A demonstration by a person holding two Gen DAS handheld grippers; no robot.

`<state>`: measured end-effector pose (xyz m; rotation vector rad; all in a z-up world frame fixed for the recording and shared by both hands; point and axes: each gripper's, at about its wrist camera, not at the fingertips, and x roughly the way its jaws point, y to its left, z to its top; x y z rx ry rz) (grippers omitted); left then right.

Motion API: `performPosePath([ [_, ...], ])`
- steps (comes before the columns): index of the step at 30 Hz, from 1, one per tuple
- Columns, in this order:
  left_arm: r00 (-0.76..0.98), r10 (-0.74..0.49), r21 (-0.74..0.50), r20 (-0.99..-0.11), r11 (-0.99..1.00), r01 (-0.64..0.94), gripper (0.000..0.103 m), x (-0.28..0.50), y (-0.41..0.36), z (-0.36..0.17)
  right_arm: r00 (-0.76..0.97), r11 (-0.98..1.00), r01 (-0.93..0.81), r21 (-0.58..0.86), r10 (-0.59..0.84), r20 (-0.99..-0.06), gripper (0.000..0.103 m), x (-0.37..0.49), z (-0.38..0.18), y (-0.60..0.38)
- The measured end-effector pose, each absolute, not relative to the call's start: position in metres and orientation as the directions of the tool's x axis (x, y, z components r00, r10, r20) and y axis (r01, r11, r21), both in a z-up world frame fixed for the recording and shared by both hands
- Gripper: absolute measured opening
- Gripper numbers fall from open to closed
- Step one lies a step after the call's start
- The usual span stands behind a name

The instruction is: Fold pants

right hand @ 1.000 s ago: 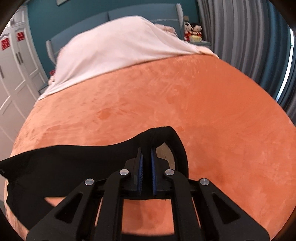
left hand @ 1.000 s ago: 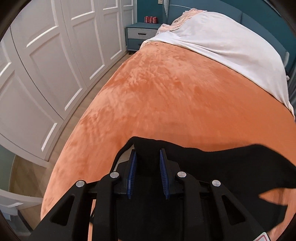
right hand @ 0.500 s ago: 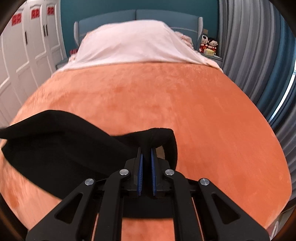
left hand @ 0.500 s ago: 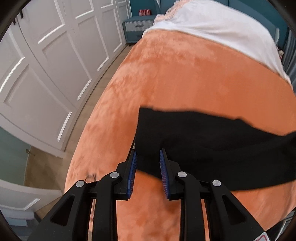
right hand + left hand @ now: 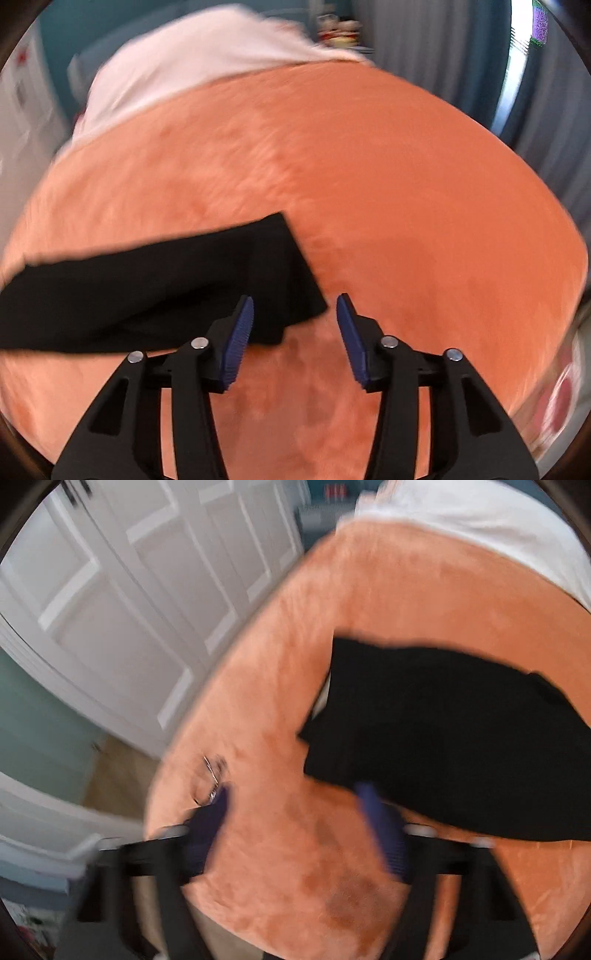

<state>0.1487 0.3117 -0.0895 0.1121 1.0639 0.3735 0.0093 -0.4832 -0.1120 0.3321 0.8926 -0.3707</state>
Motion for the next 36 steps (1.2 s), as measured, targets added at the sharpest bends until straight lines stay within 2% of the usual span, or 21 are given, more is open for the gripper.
performPosePath([
  [1, 0.456, 0.359, 0.277, -0.814, 0.931, -0.237, 0.086, 0.146, 0.302, -0.083, 0.605, 0.853, 0.479, 0.207, -0.15, -0.782, 0.048, -0.003, -0.104, -0.487],
  [4, 0.506, 0.361, 0.309, -0.783, 0.932, -0.188, 0.086, 0.141, 0.258, -0.072, 0.68, 0.76, 0.499, 0.415, -0.047, -0.731, 0.074, -0.015, -0.094, -0.494],
  [8, 0.509, 0.293, 0.28, -0.81, 0.954, -0.104, 0.086, 0.136, 0.191, -0.079, 0.687, 0.669, 0.47, 0.575, 0.132, -0.715, 0.074, 0.021, -0.1, -0.494],
  [10, 0.504, 0.249, 0.248, -0.827, 0.966, -0.069, 0.086, 0.13, 0.167, -0.082, 0.658, 0.639, 0.484, 0.598, 0.185, -0.73, 0.074, 0.048, -0.109, -0.492],
  [12, 0.494, 0.216, 0.224, -0.842, 0.974, -0.044, 0.086, 0.125, 0.147, -0.086, 0.601, 0.642, 0.529, 0.555, 0.178, -0.779, 0.072, 0.073, -0.121, -0.49],
  [13, 0.489, 0.205, 0.214, -0.848, 0.976, -0.037, 0.086, 0.122, 0.139, -0.089, 0.56, 0.657, 0.556, 0.509, 0.156, -0.814, 0.067, 0.088, -0.129, -0.49],
  [15, 0.475, 0.2, 0.211, -0.857, 0.977, -0.032, 0.086, 0.116, 0.124, -0.094, 0.503, 0.668, 0.585, 0.46, 0.147, -0.852, 0.018, 0.109, -0.146, -0.489],
  [16, 0.47, 0.2, 0.209, -0.86, 0.977, -0.033, 0.086, 0.114, 0.12, -0.096, 0.477, 0.66, 0.607, 0.443, 0.143, -0.867, 0.007, 0.118, -0.153, -0.491],
  [18, 0.452, 0.196, 0.196, -0.87, 0.979, -0.047, 0.086, 0.112, 0.12, -0.096, 0.5, 0.638, 0.615, 0.464, 0.139, -0.855, 0.006, 0.124, -0.149, -0.493],
  [20, 0.444, 0.18, 0.172, -0.878, 0.983, -0.058, 0.086, 0.105, 0.12, -0.093, 0.602, 0.686, 0.52, 0.508, 0.128, -0.788, 0.006, 0.123, -0.115, -0.485],
  [21, 0.448, 0.168, 0.157, -0.878, 0.986, -0.063, 0.086, 0.101, 0.124, -0.089, 0.684, 0.721, 0.423, 0.549, 0.143, -0.715, 0.0, 0.116, -0.088, -0.477],
  [23, 0.46, 0.153, 0.139, -0.875, 0.988, -0.064, 0.086, 0.095, 0.129, -0.084, 0.815, 0.781, 0.241, 0.576, 0.159, -0.557, 0.0, 0.088, -0.038, -0.465],
  [24, 0.467, 0.151, 0.137, -0.871, 0.988, -0.063, 0.086, 0.091, 0.13, -0.082, 0.833, 0.802, 0.226, 0.553, 0.135, -0.536, 0.0, 0.073, -0.025, -0.464],
  [26, 0.477, 0.144, 0.135, -0.867, 0.989, -0.054, 0.086, 0.085, 0.125, -0.08, 0.83, 0.8, 0.253, 0.544, 0.11, -0.547, 0.0, 0.056, -0.029, -0.476],
  [27, 0.474, 0.139, 0.132, -0.869, 0.99, -0.049, 0.086, 0.082, 0.122, -0.081, 0.805, 0.778, 0.311, 0.545, 0.089, -0.586, 0.0, 0.049, -0.048, -0.491],
  [28, 0.466, 0.131, 0.126, -0.875, 0.991, -0.043, 0.086, 0.08, 0.117, -0.085, 0.763, 0.762, 0.38, 0.525, 0.063, -0.643, 0.0, 0.045, -0.071, -0.504],
  [29, 0.46, 0.125, 0.122, -0.879, 0.992, -0.037, 0.086, 0.079, 0.115, -0.086, 0.661, 0.746, 0.495, 0.446, 0.011, -0.75, 0.0, 0.042, -0.102, -0.518],
  [30, 0.448, 0.122, 0.123, -0.886, 0.992, -0.027, 0.086, 0.079, 0.109, -0.089, 0.602, 0.725, 0.553, 0.412, -0.005, -0.798, 0.0, 0.04, -0.117, -0.524],
  [32, 0.438, 0.121, 0.127, -0.891, 0.992, -0.015, 0.086, 0.077, 0.101, -0.091, 0.626, 0.663, 0.557, 0.5, 0.061, -0.778, 0.006, 0.032, -0.131, -0.524],
  [34, 0.434, 0.103, 0.117, -0.895, 0.993, 0.005, 0.086, 0.076, 0.09, -0.093, 0.65, 0.683, 0.518, 0.516, 0.078, -0.756, 0.025, 0.045, -0.125, -0.503],
  [36, 0.427, 0.081, 0.107, -0.901, 0.994, 0.037, 0.086, 0.076, 0.078, -0.094, 0.623, 0.753, 0.468, 0.463, 0.09, -0.777, 0.066, 0.081, -0.113, -0.471],
])
